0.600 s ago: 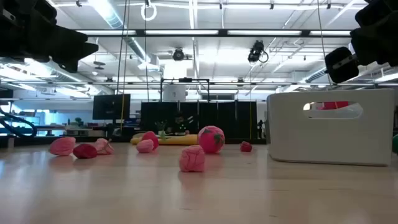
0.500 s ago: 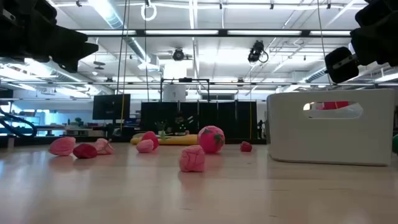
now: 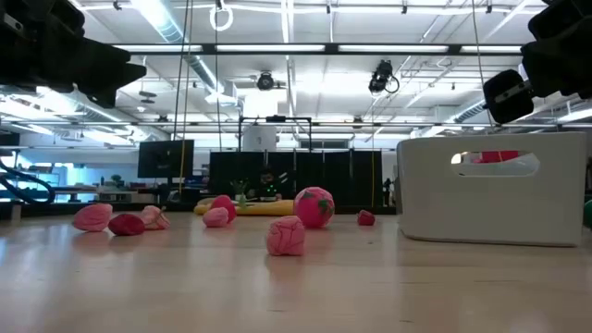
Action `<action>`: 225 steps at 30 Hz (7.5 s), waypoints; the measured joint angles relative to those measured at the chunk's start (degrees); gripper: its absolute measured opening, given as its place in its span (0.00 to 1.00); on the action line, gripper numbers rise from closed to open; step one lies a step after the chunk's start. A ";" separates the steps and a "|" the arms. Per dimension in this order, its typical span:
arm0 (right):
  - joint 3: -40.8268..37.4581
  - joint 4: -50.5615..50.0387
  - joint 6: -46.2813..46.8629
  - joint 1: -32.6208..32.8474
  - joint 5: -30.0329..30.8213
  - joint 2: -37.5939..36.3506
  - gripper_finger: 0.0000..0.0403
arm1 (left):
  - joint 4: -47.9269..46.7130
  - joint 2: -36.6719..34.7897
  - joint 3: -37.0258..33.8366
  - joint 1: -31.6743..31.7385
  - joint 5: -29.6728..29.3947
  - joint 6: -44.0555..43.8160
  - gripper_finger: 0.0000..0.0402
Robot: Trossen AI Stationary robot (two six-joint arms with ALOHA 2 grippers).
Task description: Pick and placing Produce into tupperware
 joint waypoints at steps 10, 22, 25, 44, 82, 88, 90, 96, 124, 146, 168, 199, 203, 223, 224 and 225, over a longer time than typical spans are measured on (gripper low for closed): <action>-0.02 0.00 0.00 0.00 0.00 0.00 0.02 | -0.02 0.00 0.00 0.01 0.00 -0.02 0.45; 0.00 0.00 0.01 -0.01 0.00 0.00 0.02 | -0.01 0.00 -0.01 0.01 0.00 0.00 0.45; -0.02 0.00 0.01 -0.01 0.01 0.00 0.02 | -0.01 0.00 -0.01 0.00 0.00 -0.01 0.44; -0.01 0.00 0.00 -0.01 0.00 0.00 0.02 | -0.02 0.00 0.00 0.01 0.00 0.00 0.45; -0.01 -0.11 -0.55 0.00 0.02 0.00 0.02 | 4.13 0.00 0.00 -0.14 0.02 -9.26 0.46; 0.00 -1.60 -5.74 -0.03 0.55 0.02 0.02 | 4.18 0.00 0.00 -0.14 0.02 -9.06 0.45; 0.00 -1.64 -5.78 -0.03 0.55 0.02 0.02 | 4.28 0.00 0.00 -0.14 0.02 -9.04 0.46; -0.01 -1.30 -5.92 -0.03 1.19 0.02 0.02 | 4.35 0.00 0.00 -0.14 0.02 -11.22 0.44; 0.00 6.95 -14.49 -0.07 33.48 0.22 0.02 | -1.43 0.02 0.02 -0.15 -0.07 -31.14 0.43; 4.66 11.87 -24.53 -0.11 30.64 8.58 0.24 | 13.97 0.02 5.16 9.15 -4.50 -2.77 0.43; 49.26 -56.51 -6.13 0.87 34.21 53.14 0.34 | 13.71 0.00 7.10 10.25 -4.46 -0.95 0.43; 48.78 -56.32 18.48 23.09 26.12 58.33 0.34 | 7.46 0.00 7.21 10.25 -4.43 -7.92 0.43; 48.78 -57.76 19.60 23.09 25.21 62.27 0.37 | 3.08 0.02 7.19 10.25 -4.43 -12.49 0.43; 43.07 -64.84 23.64 24.80 23.76 68.77 0.73 | 3.99 0.02 7.17 10.25 -5.95 -10.64 0.43; 42.02 -64.02 23.57 24.86 23.81 68.76 0.73 | 4.28 0.02 7.17 10.25 -6.38 -9.88 0.43; 41.12 -63.88 23.46 24.86 23.88 68.76 0.73 | 4.70 0.02 7.15 10.25 -6.90 -8.96 0.43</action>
